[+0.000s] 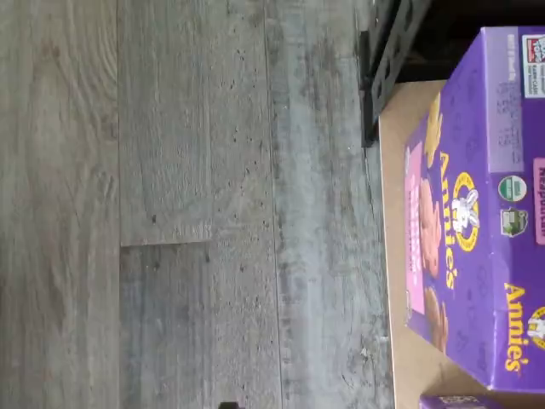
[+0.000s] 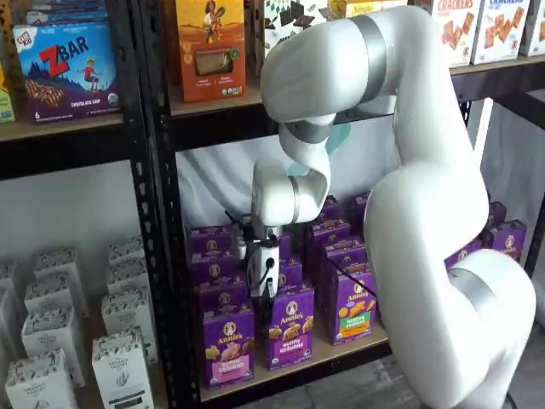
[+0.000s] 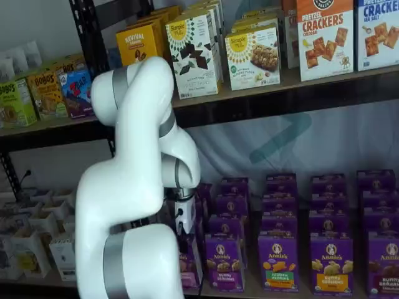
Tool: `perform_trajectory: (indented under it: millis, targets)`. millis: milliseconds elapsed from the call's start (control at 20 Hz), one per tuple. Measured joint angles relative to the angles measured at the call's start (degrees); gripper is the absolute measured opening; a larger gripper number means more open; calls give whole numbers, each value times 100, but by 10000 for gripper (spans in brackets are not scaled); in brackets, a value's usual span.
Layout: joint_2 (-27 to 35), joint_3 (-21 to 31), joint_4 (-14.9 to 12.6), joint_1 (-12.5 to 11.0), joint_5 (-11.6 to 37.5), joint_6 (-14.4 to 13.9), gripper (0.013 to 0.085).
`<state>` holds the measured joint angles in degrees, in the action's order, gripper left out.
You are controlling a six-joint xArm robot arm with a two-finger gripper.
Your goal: Pick up the purple box with a pink patch in the middle, on the bottom shelf, the first box from the left
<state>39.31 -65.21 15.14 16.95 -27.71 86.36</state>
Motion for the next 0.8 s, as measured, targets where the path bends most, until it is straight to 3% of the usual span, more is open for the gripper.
perform_trajectory:
  millis: [550, 800]
  targets:
    - [-292, 195, 244, 75, 183, 138, 850]
    - [-259, 235, 707, 174, 609, 476, 850]
